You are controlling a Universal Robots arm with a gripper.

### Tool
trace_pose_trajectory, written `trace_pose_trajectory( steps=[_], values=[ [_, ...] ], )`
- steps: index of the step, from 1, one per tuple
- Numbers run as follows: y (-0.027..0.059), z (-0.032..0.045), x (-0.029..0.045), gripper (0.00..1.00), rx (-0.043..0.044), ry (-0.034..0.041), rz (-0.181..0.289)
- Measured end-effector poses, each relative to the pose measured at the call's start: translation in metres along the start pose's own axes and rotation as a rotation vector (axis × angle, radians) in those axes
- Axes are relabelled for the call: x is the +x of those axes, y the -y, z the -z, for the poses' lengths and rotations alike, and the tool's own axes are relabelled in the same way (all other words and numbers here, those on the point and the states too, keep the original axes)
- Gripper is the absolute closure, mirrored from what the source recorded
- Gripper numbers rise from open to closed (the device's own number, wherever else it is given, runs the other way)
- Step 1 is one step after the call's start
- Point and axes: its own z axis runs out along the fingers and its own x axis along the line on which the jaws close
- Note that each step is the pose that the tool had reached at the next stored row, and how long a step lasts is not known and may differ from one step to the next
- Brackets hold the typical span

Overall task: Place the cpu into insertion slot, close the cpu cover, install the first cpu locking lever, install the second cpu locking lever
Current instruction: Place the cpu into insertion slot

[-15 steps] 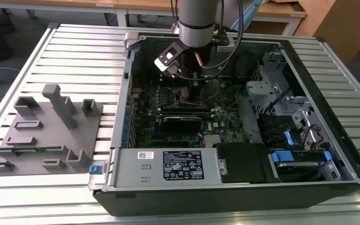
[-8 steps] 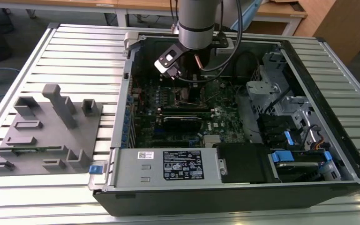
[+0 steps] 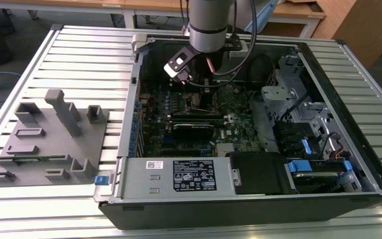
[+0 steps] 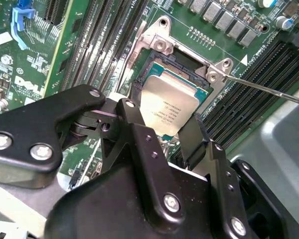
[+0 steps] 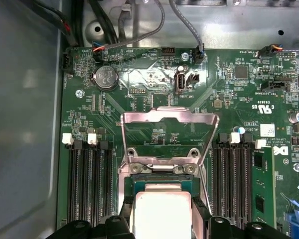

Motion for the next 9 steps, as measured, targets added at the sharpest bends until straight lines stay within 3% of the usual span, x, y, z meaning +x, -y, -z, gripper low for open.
trace_pose_trajectory(
  steps=[9],
  values=[
    [0.0007,-0.0039,0.0002,0.46,0.0002,0.0014,-0.004]
  ],
)
